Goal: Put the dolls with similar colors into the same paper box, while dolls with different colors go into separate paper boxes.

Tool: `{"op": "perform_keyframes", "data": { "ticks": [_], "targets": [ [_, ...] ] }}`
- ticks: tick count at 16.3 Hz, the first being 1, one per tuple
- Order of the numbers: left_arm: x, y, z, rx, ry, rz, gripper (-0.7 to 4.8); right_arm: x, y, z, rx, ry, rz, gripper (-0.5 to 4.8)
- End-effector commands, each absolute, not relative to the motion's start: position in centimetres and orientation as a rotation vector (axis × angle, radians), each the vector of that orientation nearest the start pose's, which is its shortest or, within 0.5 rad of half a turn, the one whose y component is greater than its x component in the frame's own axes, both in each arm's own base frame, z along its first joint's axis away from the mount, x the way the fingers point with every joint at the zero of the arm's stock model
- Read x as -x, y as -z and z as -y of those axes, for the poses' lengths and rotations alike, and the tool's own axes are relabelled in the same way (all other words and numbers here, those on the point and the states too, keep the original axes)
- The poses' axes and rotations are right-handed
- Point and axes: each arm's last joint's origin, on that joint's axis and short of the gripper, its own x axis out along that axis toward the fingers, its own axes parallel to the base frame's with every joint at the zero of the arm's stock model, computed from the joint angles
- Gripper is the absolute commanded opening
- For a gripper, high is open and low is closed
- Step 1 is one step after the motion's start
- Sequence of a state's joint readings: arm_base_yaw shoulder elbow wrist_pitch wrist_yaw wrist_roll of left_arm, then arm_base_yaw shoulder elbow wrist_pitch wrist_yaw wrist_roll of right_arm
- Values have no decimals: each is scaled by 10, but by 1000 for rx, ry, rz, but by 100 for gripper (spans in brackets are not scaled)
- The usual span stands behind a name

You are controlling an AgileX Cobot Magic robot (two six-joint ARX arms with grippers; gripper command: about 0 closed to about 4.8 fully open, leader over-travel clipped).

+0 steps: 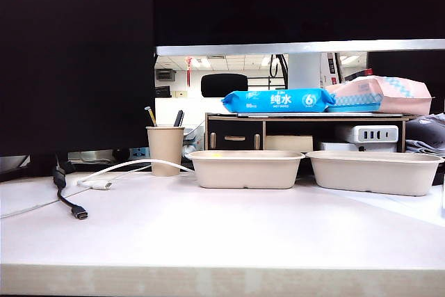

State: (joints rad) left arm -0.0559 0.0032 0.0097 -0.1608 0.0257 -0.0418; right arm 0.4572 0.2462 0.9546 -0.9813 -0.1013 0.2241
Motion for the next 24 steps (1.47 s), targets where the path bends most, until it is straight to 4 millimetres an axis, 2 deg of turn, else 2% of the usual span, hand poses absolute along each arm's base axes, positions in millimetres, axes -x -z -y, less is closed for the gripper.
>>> {"op": "perform_keyframes", "data": {
  "ticks": [1, 9, 10, 12, 15, 16, 17, 18, 24],
  "targets": [
    [-96, -150, 6, 38, 82, -166, -5, -2, -349, -4, -177, -521, -317, 0],
    [-96, -150, 6, 38, 83, -166, -5, -2, -349, -4, -173, -521, -317, 0],
    [-96, -150, 6, 38, 82, -166, -5, -2, -348, -4, -122, -527, -305, 0],
    [-96, -150, 6, 38, 83, -166, -5, -5, -348, -3, 40, -452, -246, 0],
    [-96, -150, 6, 38, 82, -166, -5, -21, -340, -4, 58, -237, -110, 0],
    [-96, -150, 6, 39, 83, -166, -5, -33, -328, -5, 41, -130, -44, 0],
    [-96, -150, 6, 38, 82, -166, -5, -41, -316, -5, 30, -97, -1, 0],
    [-96, -150, 6, 38, 83, -166, -5, -45, -310, -6, 23, -93, 16, 0],
    [-96, -150, 6, 38, 83, -166, -5, -88, -227, 3, 28, 19, 101, 0]
  ]
}}
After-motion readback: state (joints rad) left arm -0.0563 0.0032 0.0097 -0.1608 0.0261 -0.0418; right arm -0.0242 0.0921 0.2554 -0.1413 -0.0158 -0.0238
